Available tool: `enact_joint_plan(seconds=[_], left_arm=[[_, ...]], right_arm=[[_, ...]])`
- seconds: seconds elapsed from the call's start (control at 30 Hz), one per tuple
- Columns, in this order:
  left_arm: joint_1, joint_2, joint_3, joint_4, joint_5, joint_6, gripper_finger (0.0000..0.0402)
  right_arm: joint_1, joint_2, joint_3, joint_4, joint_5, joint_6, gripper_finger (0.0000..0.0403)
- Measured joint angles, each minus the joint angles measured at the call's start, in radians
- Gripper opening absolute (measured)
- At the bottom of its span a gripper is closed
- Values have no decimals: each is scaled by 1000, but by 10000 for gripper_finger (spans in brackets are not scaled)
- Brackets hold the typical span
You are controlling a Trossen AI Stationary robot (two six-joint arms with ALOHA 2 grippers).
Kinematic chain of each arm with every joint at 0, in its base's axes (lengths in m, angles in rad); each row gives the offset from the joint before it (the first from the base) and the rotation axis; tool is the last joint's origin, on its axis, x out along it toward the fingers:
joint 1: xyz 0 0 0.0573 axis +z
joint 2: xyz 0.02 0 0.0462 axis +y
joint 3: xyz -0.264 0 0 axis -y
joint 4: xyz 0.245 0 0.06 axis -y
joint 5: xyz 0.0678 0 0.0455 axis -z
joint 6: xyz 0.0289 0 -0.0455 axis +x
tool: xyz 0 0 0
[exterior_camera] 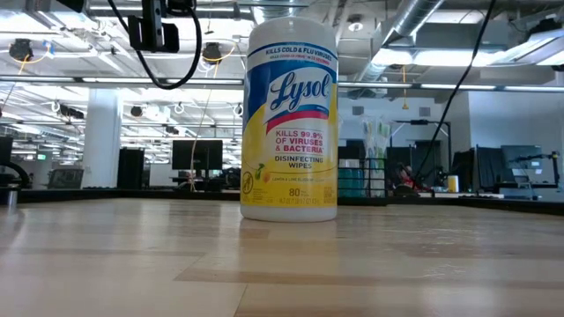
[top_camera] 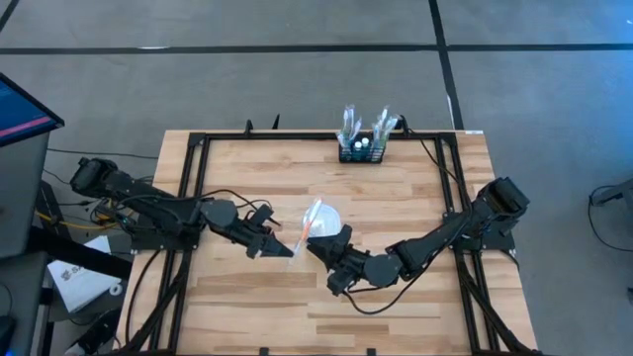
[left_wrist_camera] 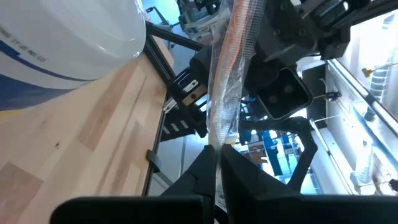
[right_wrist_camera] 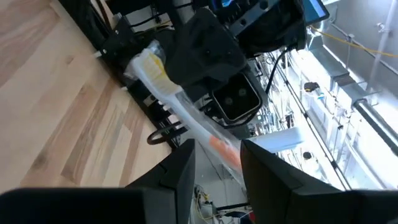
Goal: Pick & Place toothbrushing station
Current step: Put the orange toothbrush into the black mesh organizer
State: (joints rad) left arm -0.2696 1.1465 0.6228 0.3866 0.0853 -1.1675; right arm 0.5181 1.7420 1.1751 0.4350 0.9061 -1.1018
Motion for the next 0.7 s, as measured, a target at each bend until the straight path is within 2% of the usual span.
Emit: enact_joint_plan(seconds=[0.7], left_arm=[[39, 0, 0, 34, 21, -52, 6]], right_arm=[[1, -1, 0, 15, -9, -158, 118]])
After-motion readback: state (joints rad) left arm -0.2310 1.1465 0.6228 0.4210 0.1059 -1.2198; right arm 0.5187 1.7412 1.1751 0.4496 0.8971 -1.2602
